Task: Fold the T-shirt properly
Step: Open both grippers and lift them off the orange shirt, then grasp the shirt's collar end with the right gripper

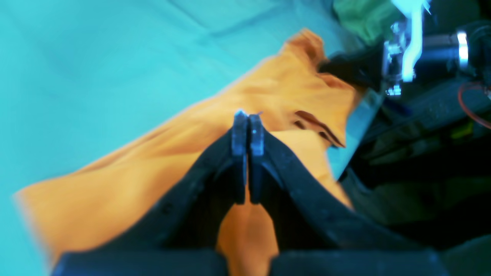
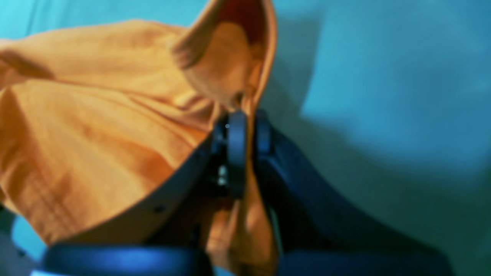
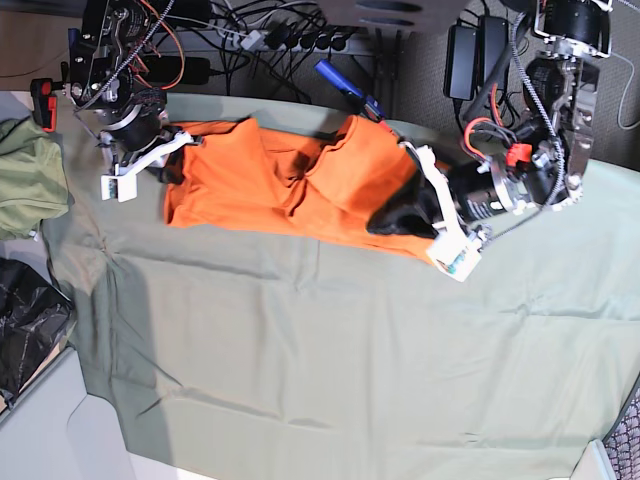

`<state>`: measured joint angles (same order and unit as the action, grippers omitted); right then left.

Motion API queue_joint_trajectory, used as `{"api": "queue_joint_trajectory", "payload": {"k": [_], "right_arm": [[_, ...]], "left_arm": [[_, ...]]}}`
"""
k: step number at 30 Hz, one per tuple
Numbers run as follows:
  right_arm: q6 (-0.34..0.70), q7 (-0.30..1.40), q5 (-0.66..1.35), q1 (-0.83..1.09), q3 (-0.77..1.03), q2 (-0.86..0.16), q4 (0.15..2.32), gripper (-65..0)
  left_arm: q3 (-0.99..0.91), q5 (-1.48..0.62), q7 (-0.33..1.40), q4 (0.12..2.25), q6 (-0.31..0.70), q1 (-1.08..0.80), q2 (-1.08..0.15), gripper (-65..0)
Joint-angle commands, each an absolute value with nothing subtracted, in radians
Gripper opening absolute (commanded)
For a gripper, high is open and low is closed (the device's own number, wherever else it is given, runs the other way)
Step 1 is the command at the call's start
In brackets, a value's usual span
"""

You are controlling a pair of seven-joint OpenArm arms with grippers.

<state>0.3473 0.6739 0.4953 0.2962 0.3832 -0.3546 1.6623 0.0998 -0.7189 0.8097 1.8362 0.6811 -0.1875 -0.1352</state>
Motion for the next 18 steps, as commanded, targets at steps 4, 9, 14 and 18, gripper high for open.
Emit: {"api": "queue_joint_trajectory", "payload": {"k": [4, 9, 14, 18], "right_arm": [[0.348, 0.639, 0.488, 0.291, 0.444, -0.433, 1.663, -65.0], [0.348, 0.632, 0.494, 0.291, 0.522, -0.515, 1.628, -65.0], [0.348, 0.637, 0.566, 0.291, 0.562, -0.531, 1.623, -65.0], [0.348, 0.659, 0.633, 0.291, 0.562, -0.520, 1.624, -65.0]], "left_arm": [[0.006, -0.773, 0.810, 1.859, 0.698, -0.177, -0.148, -65.0], [-0.029, -0.782, 0.810, 1.859, 0.698, -0.178, -0.225, -65.0], [-0.028, -0.793, 0.811, 1.859, 0.698, -0.178, -0.255, -65.0], [-0.026, -0.812, 0.813, 1.859, 0.698, -0.179, -0.255, -65.0]]}}
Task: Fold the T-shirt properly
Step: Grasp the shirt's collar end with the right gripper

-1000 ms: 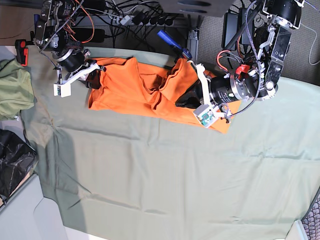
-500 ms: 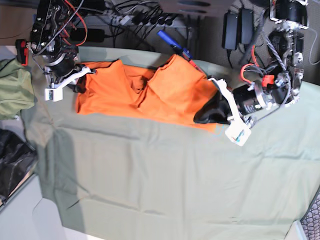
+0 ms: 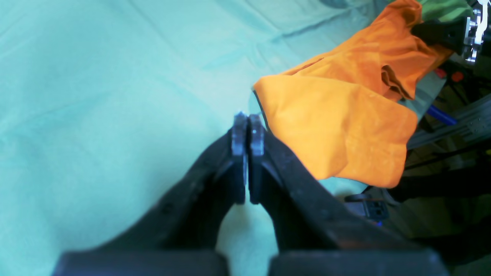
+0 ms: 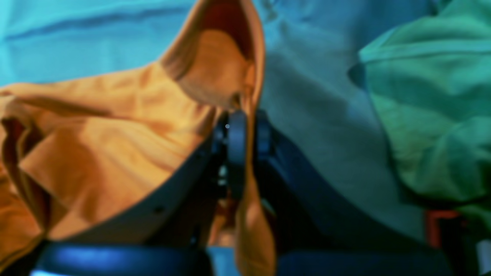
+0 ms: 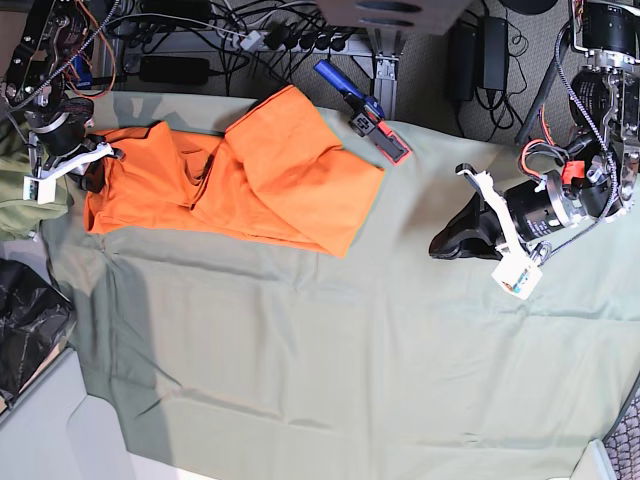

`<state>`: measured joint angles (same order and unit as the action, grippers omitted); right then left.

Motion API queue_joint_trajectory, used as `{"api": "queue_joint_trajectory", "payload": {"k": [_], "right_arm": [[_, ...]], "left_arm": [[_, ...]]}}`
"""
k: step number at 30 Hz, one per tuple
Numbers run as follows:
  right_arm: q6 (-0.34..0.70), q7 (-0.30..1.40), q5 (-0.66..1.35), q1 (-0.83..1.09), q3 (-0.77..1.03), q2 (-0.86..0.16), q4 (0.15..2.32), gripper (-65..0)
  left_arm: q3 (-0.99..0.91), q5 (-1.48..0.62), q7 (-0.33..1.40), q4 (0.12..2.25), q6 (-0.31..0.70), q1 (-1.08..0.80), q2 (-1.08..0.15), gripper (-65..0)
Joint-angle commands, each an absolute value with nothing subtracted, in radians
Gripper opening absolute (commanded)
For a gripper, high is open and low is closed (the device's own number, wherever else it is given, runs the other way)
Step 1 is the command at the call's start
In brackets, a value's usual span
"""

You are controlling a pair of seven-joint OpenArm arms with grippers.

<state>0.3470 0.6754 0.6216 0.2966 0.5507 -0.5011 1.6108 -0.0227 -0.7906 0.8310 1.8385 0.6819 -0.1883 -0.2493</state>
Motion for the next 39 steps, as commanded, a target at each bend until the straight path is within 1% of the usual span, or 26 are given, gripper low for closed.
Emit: {"api": "queue_joint_trajectory", "payload": {"k": [1, 2, 5, 6, 9, 14, 19, 24, 28, 32, 33, 35, 36, 37, 39], "right_arm": [[0.349, 0.670, 0.667, 0.291, 0.562, -0.516, 1.625, -65.0], [0.358, 0.686, 0.707, 0.291, 0.562, -0.511, 1.626, -65.0], [0.439, 0.741, 0.838, 0.291, 0.562, -0.482, 1.652, -65.0], [0.449, 0.754, 0.867, 0.291, 0.562, -0.466, 1.671, -65.0], [0.453, 0.781, 0.908, 0.292, 0.562, -0.399, 1.759, -65.0], [0.453, 0.790, 0.913, 0.292, 0.545, -0.284, 1.936, -65.0], [0.453, 0.789, 0.872, 0.297, 0.438, -0.207, 2.033, -65.0], [0.453, 0.773, 0.804, 0.297, 0.295, -0.135, 2.036, -65.0], [0.453, 0.751, 0.713, 0.297, 0.190, -0.105, 2.031, -65.0], [0.453, 0.734, 0.647, 0.297, 0.113, -0.097, 1.997, -65.0], [0.453, 0.733, 0.633, 0.297, 0.097, -0.097, 1.988, -57.3], [0.453, 0.733, 0.619, 0.297, 0.074, -0.097, 1.973, -38.3], [0.453, 0.733, 0.620, 0.297, 0.066, -0.097, 1.971, -31.1], [0.453, 0.733, 0.621, 0.297, 0.059, -0.097, 1.971, -26.8], [0.453, 0.733, 0.643, 0.297, 0.052, -0.097, 1.971, -26.0]], "left_arm": [[-0.026, -0.811, 0.812, 1.859, 0.698, -0.179, -0.255, -65.0], [-0.026, -0.811, 0.812, 1.859, 0.698, -0.181, -0.255, -65.0], [-0.026, -0.810, 0.812, 1.858, 0.698, -0.181, -0.255, -65.0], [-0.026, -0.807, 0.812, 1.858, 0.698, -0.181, -0.255, -65.0], [-0.026, -0.779, 0.812, 1.858, 0.698, -0.181, -0.256, -65.0], [-0.026, -0.770, 0.813, 1.858, 0.698, -0.184, -0.278, -65.0], [-0.026, -0.766, 0.813, 1.858, 0.698, -0.184, -0.311, -65.0], [-0.026, -0.766, 0.813, 1.858, 0.698, -0.186, -0.336, -65.0], [-0.026, -0.767, 0.812, 1.858, 0.698, -0.186, -0.338, -65.0], [-0.026, -0.767, 0.813, 1.858, 0.698, -0.186, -0.338, -65.0], [-0.026, -0.767, 0.813, 1.858, 0.698, -0.186, -0.338, -65.0], [-0.026, -0.767, 0.812, 1.858, 0.698, -0.186, -0.338, -65.0], [-0.026, -0.768, 0.812, 1.858, 0.698, -0.186, -0.338, -65.0], [-0.026, -0.767, 0.812, 1.858, 0.698, -0.186, -0.338, -65.0], [-0.026, -0.767, 0.811, 1.858, 0.698, -0.186, -0.338, -65.0]]}}
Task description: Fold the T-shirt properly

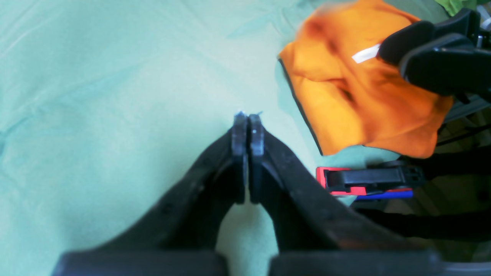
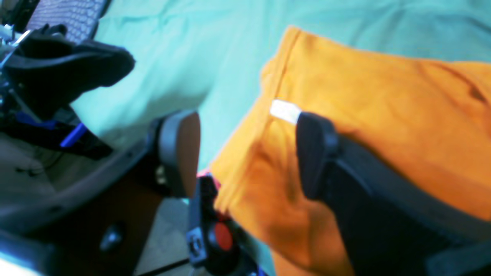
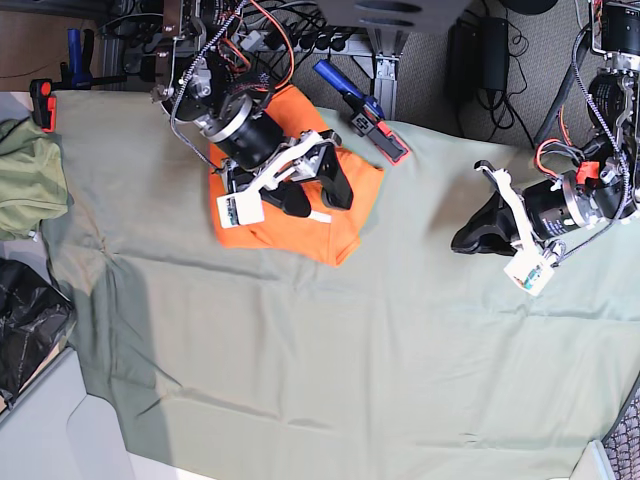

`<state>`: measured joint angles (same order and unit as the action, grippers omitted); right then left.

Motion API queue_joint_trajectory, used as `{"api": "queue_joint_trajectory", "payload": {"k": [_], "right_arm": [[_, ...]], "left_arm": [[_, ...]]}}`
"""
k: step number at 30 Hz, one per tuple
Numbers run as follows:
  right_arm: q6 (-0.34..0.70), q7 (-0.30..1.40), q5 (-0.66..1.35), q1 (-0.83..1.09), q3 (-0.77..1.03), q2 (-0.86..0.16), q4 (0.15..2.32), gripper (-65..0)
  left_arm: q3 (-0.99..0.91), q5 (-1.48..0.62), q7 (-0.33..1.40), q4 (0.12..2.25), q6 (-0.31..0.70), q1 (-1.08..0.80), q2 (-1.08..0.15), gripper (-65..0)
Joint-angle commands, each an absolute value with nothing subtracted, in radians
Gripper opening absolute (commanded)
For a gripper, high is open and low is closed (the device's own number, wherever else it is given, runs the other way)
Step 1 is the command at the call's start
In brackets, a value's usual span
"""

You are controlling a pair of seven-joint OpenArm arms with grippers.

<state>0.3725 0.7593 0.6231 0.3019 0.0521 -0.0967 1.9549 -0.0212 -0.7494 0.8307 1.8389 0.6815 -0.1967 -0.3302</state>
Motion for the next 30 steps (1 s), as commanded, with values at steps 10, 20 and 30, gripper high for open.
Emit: {"api": "queue_joint_trajectory", "payload": {"k": [10, 20, 30], "right_arm": [[0.453, 0.715, 0.625, 0.252, 0.157, -0.097, 2.154, -26.1], [0.451, 0.666, 0.501, 0.105, 0.490, -0.223, 2.046, -65.0], [0.451, 0.635, 0.517, 0.046, 0.493, -0.345, 1.755, -65.0]], "left_arm": [[0.105, -0.868, 0.812, 1.871, 0.698, -0.183, -0.354, -64.1], [0.741, -0.342, 0.736, 1.897, 0.656, -0.099, -0.345, -65.0], [0.929, -0.102, 0.737, 1.897, 0.490, -0.020, -0.239, -65.0]]}}
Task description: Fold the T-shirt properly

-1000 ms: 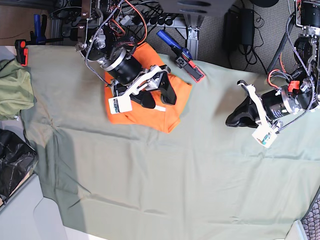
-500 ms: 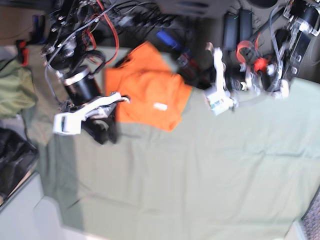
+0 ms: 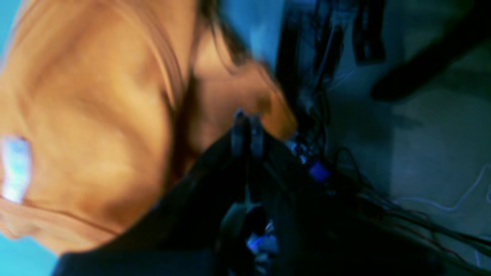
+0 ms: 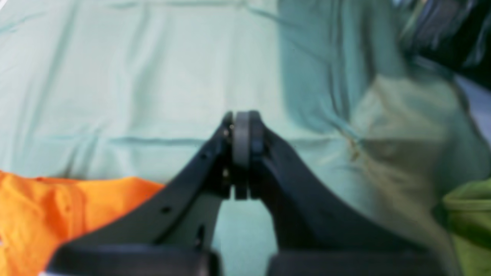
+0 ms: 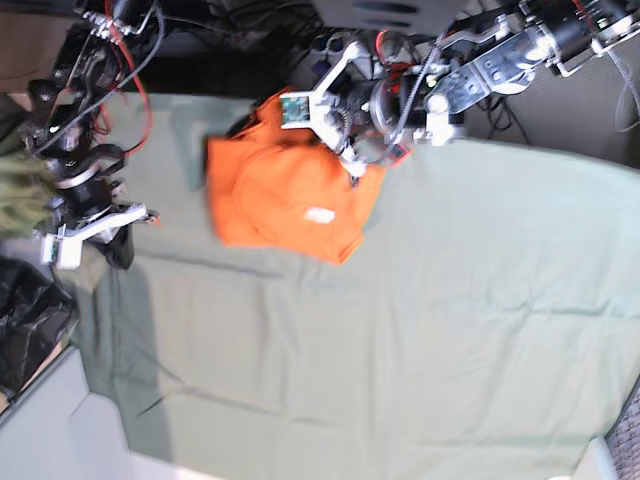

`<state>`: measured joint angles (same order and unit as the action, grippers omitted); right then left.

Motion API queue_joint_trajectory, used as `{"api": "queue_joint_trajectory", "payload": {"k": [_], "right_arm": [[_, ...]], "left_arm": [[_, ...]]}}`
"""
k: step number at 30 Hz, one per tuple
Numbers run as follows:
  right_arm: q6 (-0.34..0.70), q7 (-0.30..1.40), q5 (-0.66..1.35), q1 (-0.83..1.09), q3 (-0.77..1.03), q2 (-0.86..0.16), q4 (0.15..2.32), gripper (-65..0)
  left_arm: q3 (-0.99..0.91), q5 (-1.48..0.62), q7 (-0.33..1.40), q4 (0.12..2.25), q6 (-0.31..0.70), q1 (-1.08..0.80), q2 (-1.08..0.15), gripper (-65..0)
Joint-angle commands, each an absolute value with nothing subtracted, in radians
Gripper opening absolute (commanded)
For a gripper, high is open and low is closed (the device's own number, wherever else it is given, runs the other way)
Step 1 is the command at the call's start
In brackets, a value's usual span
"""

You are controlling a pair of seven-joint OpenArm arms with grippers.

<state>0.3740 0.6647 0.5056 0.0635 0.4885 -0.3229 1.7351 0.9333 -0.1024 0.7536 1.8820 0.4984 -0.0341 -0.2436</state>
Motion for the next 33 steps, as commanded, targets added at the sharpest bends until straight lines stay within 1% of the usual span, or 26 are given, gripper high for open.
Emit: {"api": "queue_joint_trajectory", "payload": {"k": [1, 7, 16, 22, 33], "right_arm": [[0.451, 0.635, 0.517, 0.036, 0.493, -0.347, 1.729, -65.0], [0.451, 0.637, 0.562, 0.011, 0.484, -0.349, 1.646, -65.0], [0.452, 0.636, 0.552, -0.003, 0.361, -0.348, 1.642, -65.0], [0.452, 0.636, 0.519, -0.025, 0.297, -0.348, 1.642, -65.0], [0.452, 0.636, 0.519, -0.024, 0.281, -0.346, 1.642, -65.0]], "left_arm": [[0.929, -0.095, 0.737, 1.897, 0.490, -0.010, -0.235, -65.0], [0.928, -0.065, 0.738, 1.867, 0.491, 0.017, -0.245, -65.0], [0.940, -0.066, 0.739, 1.805, 0.495, 0.035, -0.272, -65.0], [1.009, -0.062, 0.741, 1.785, 0.498, 0.036, -0.294, -65.0], [1.023, -0.062, 0.733, 1.722, 0.497, 0.067, -0.297, -65.0]]}}
